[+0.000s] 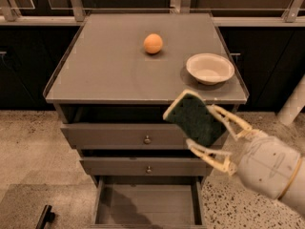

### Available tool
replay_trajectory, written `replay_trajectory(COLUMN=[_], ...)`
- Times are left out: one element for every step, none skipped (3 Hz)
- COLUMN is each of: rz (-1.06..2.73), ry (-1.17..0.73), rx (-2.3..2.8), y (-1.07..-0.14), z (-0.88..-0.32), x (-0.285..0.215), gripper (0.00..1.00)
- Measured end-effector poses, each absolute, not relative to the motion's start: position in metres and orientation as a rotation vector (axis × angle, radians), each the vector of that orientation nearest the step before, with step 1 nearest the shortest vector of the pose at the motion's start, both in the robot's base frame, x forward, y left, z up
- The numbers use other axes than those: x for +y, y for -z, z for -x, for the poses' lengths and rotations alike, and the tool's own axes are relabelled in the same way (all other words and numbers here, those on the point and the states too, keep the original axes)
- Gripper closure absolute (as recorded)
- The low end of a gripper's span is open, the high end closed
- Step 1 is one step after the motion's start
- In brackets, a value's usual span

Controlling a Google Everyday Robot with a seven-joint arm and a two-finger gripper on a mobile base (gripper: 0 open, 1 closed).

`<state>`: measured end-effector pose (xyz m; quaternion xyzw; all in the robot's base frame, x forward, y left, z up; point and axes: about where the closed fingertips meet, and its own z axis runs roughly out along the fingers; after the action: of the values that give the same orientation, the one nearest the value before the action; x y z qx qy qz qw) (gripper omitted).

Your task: Pick sponge from bottom drawer and place on counter

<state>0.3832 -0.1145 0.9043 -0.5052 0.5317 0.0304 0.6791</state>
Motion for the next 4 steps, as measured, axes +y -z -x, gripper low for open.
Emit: replay_trajectory(rz=[1.132, 1.136, 1.157, 1.166], ry=[-0.063, -0.132, -0.21, -0.275], rx=[1.13, 1.057, 0.991, 0.937], y=[-0.944, -0.966, -0.98, -0.992], z=[-0.408, -0.444, -0.476, -0.5], x=[-0.118, -0.095, -0.058, -0.025], gripper=[1.0, 1.0, 1.0, 1.0])
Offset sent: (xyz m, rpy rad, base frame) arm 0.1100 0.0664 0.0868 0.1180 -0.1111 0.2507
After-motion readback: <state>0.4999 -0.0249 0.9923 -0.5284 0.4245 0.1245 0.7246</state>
